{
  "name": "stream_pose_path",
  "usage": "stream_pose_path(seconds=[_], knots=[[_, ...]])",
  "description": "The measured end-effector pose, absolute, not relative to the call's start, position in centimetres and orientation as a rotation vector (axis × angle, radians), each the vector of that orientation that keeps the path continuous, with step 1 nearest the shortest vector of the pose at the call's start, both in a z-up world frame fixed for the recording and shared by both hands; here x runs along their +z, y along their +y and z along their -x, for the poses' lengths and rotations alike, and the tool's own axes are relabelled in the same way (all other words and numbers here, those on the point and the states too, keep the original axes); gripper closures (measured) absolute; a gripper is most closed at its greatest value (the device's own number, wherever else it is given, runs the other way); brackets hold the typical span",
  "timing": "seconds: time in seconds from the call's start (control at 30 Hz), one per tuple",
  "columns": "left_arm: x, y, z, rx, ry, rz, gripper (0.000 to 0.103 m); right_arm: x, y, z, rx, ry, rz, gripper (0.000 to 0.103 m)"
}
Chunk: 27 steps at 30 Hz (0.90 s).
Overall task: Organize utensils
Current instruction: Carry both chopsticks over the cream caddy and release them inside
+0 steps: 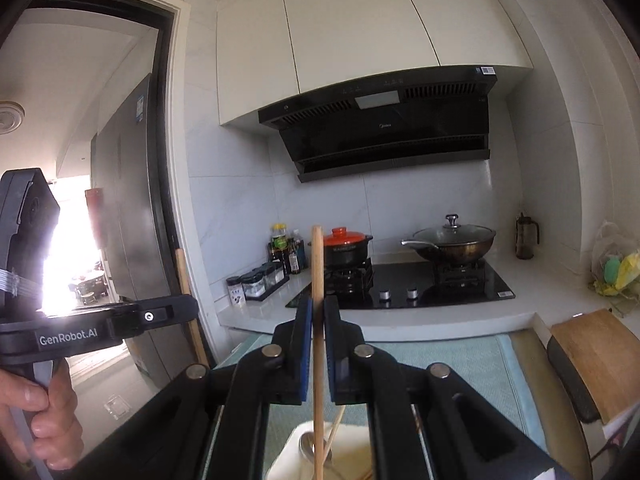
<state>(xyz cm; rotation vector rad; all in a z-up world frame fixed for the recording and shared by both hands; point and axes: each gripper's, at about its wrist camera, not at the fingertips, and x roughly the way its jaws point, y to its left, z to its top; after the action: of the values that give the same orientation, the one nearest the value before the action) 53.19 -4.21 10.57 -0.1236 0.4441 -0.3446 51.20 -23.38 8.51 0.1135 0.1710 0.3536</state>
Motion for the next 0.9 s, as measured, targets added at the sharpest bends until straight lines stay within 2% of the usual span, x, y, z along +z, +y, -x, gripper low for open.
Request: stream_pose_path(seconds=[0.23,0.53,0.63,0.67,0.7,0.73,0.77,0.8,0.83,0.9], knots=[[5.7,-5.9,-58.9,-0.318,0.480,0.124,0.098,4.0,-22.5,-57.3,0.357,0.189,-0.146,0.097],[-2.4,-7.1,-62.1,-0.302,0.627,0.098,0.098,-4.1,-22.6,-61.0,0.365,0.432,-0.156,0.097],[-3.7,-7.2,-62.3,-0.289,0.680,0.096,0.095,-5.6,-22.5,-61.4,0.373,0.525,-0.153,0.093],[-3.8,-7.2,-62.4,-0.297,0.696,0.101,0.089,-5.9,-22.6,-61.6,0.364,0.554,-0.150,0.091],[-3.7,-7.2,-62.3,-0.300,0.704,0.101,0.077,-5.9,-22.8,-61.7,0.354,0.569,-0.149,0.085],[-3.4,-7.2,-61.9,-0.294,0.704,0.094,0.069,-5.8,-23.1,-61.7,0.346,0.575,-0.151,0.079],[-2.9,-7.1,-61.4,-0.285,0.694,0.085,0.053,-5.4,-23.5,-61.6,0.338,0.575,-0.158,0.075],[-2.2,-7.0,-60.7,-0.282,0.674,0.075,0.042,-4.7,-24.1,-61.3,0.331,0.568,-0.171,0.067],[-1.3,-6.8,-59.8,-0.283,0.649,0.062,0.038,-3.8,-24.6,-60.8,0.323,0.552,-0.181,0.058],[0.3,-6.6,-57.5,-0.285,0.604,0.023,0.024,-1.9,-25.7,-59.3,0.300,0.512,-0.186,0.051]])
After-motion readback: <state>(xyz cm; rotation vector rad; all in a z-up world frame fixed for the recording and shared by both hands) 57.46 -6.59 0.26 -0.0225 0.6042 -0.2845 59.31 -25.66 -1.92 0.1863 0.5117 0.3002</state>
